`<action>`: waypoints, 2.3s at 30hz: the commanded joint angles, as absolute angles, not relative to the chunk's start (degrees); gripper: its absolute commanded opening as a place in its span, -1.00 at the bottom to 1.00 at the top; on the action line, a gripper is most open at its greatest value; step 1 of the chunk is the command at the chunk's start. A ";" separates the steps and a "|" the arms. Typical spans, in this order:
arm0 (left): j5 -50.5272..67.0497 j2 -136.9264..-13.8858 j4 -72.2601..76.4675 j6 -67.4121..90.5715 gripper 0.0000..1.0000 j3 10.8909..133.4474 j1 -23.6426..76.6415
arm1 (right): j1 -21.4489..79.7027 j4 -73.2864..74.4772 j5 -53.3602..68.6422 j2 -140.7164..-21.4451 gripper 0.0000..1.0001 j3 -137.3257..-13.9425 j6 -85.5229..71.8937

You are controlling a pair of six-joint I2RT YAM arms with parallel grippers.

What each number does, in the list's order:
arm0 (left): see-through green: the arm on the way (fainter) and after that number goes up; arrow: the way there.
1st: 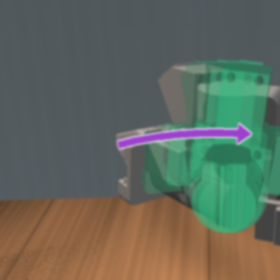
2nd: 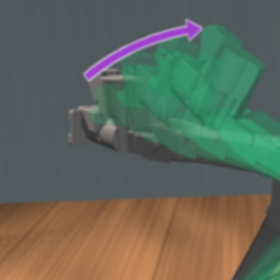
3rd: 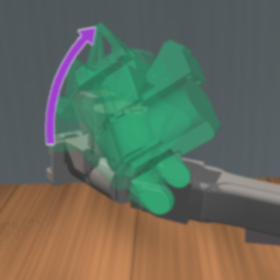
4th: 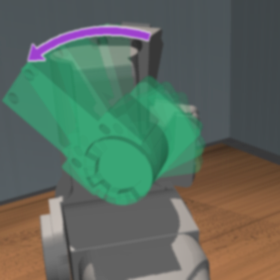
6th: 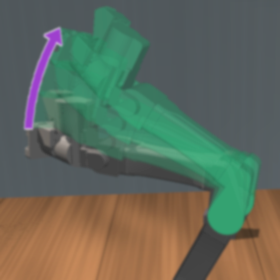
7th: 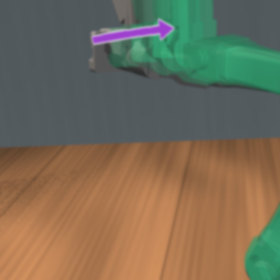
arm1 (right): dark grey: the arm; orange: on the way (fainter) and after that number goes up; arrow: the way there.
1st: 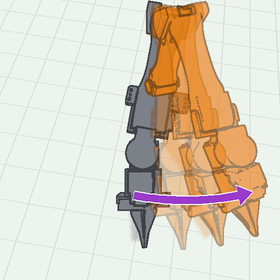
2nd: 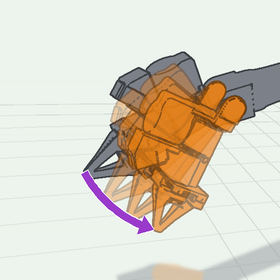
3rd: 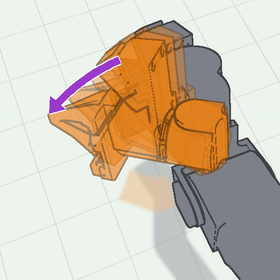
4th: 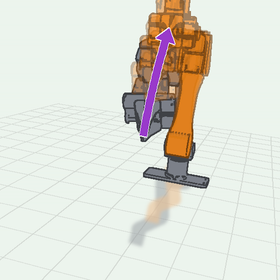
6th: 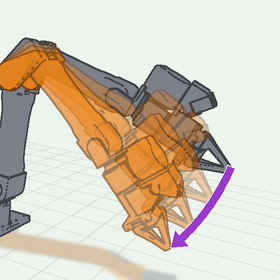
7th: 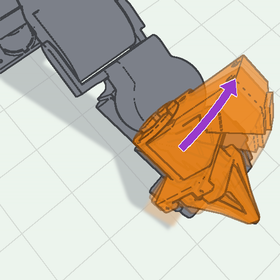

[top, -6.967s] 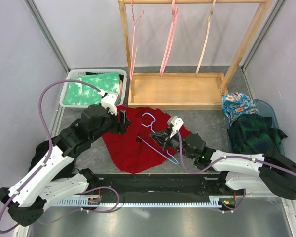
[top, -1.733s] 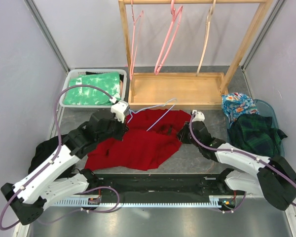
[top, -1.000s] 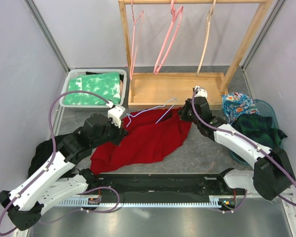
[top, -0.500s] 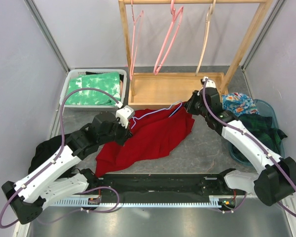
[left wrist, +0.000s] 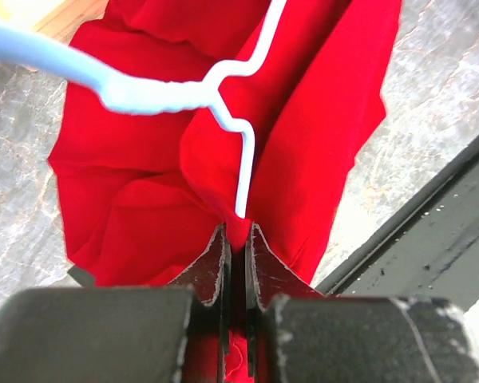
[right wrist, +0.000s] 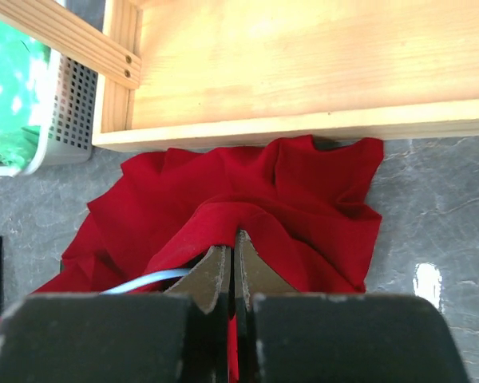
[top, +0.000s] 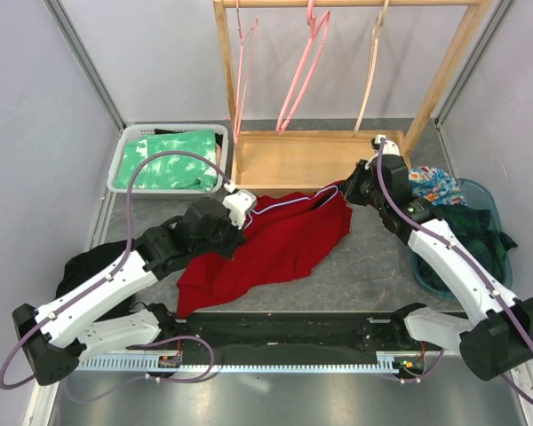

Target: Place the skirt on the hanger

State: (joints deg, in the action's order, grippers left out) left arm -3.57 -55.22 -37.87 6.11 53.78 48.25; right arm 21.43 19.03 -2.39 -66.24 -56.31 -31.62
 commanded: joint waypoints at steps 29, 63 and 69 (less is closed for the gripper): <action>-19.60 -77.17 -31.13 1.06 -0.97 78.14 62.31 | 30.85 20.48 -2.56 -57.75 -1.00 -63.02 -19.69; -2.64 -67.77 -5.99 -3.34 -0.97 59.34 62.23 | 33.22 18.37 12.40 -44.48 -1.00 -47.55 -29.45; -2.02 -63.73 -3.78 -1.76 -0.96 51.60 61.96 | 33.14 23.02 4.77 -44.12 -0.58 -44.92 -27.68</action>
